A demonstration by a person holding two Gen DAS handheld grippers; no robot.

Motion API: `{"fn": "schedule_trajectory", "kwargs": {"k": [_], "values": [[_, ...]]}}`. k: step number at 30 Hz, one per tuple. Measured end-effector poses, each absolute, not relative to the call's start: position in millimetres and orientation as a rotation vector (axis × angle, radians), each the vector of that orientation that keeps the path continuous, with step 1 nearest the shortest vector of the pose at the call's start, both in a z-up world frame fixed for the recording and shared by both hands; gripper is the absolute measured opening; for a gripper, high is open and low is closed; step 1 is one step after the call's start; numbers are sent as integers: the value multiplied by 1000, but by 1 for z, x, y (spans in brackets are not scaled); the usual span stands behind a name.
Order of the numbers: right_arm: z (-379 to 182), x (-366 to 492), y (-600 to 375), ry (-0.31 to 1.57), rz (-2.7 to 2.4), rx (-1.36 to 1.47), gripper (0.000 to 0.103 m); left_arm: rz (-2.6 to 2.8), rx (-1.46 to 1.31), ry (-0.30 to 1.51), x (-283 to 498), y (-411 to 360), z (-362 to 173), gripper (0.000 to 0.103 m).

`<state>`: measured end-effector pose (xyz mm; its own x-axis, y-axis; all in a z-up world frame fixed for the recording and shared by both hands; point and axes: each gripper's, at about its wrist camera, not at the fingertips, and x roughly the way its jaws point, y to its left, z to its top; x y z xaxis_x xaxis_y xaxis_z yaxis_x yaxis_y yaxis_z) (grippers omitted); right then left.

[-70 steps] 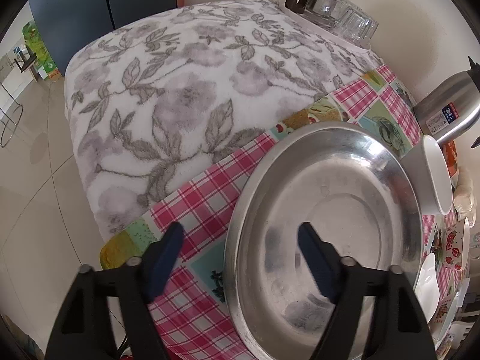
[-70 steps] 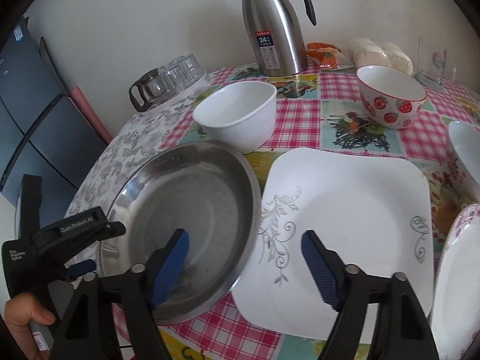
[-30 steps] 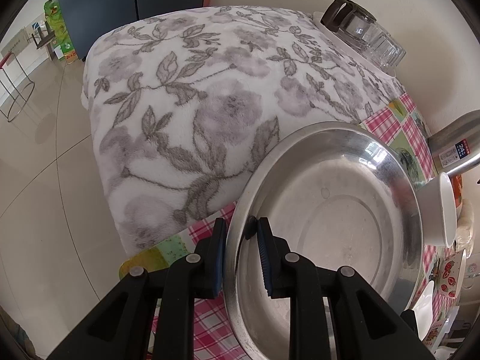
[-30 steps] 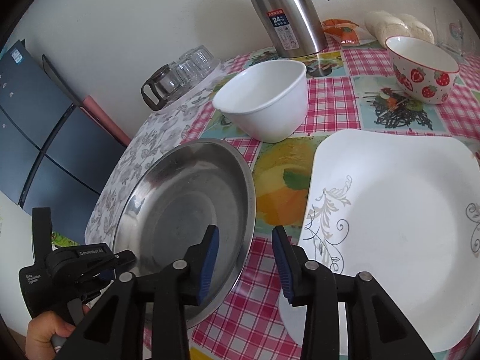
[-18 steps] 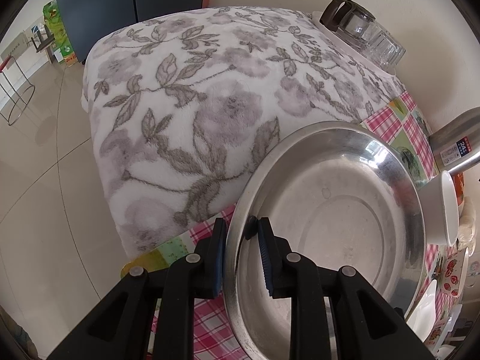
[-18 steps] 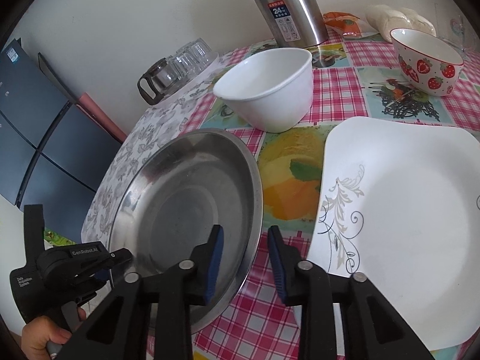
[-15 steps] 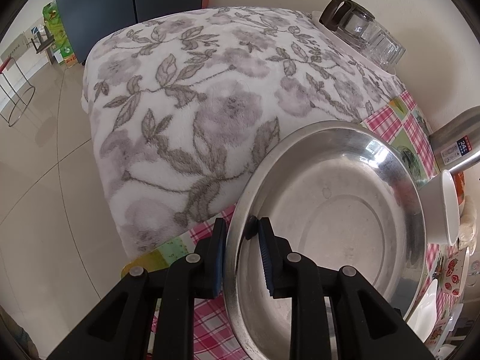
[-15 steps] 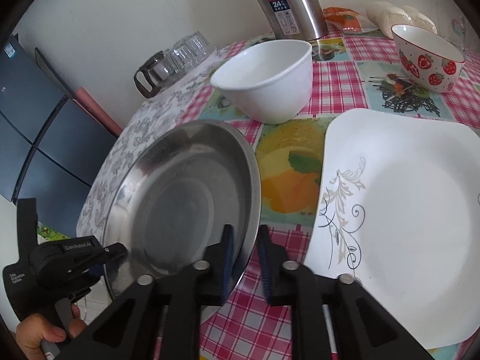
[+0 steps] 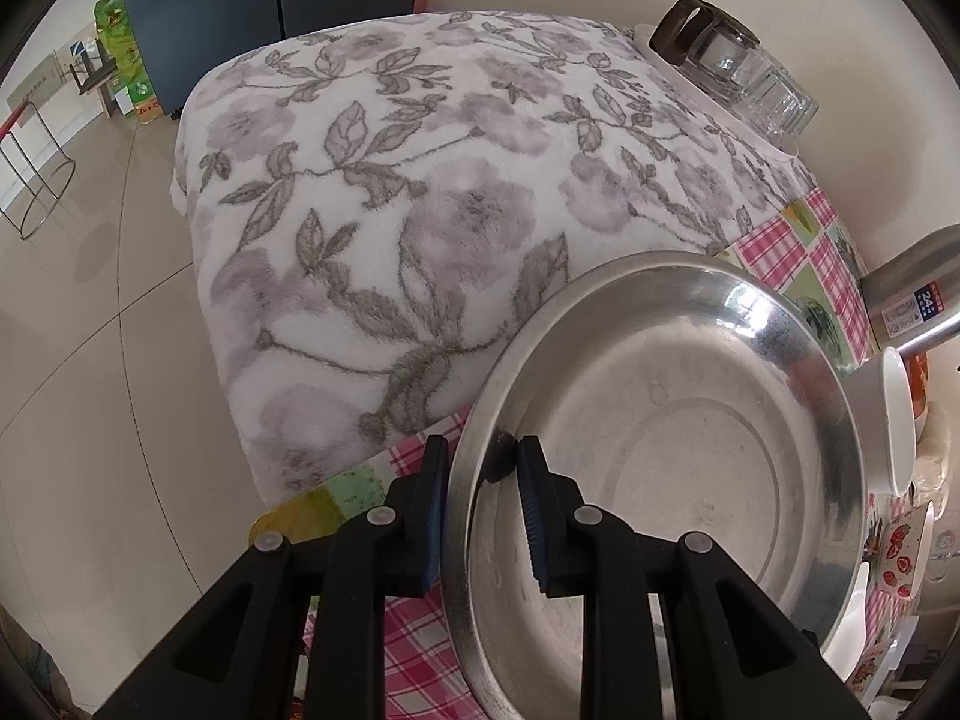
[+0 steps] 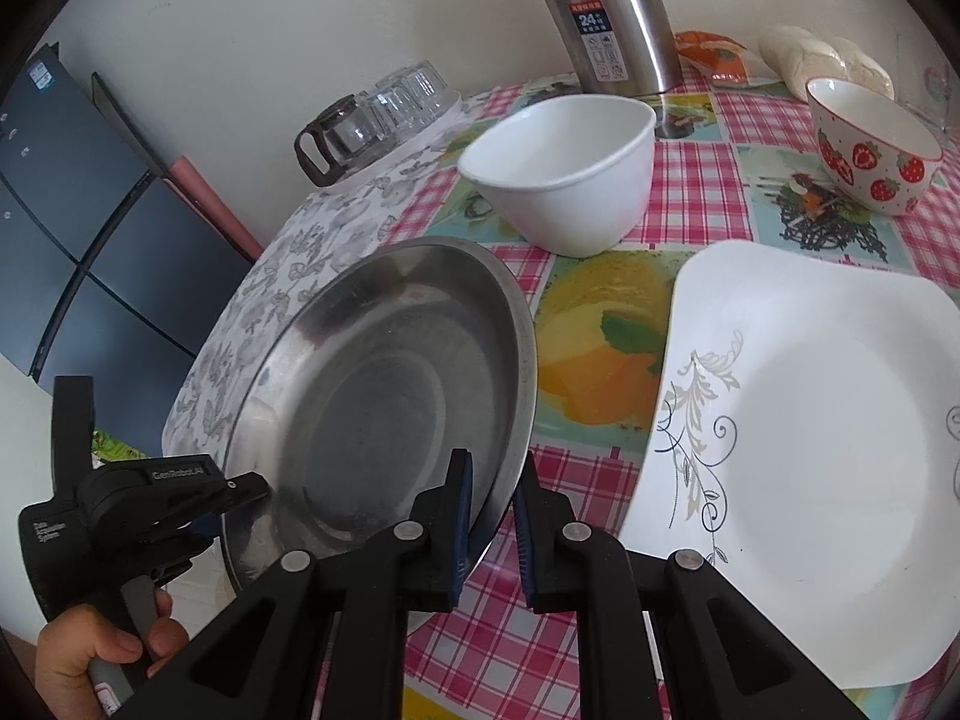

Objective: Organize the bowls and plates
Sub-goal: 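Lift the steel tray off the table with both grippers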

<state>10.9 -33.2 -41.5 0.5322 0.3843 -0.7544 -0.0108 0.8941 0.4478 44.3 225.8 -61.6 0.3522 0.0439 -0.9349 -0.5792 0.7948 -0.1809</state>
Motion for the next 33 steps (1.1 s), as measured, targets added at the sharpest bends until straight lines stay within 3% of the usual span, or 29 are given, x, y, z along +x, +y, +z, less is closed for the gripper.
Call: {"fn": "schedule_trajectory", "kwargs": {"k": [19,33], "values": [[0,-6,-40,886,280,346,16,384,-565,1033,24,218,-23,24],[29,-27,-83,779,262,357,18,247,-481,920,21,169,13,24]]}}
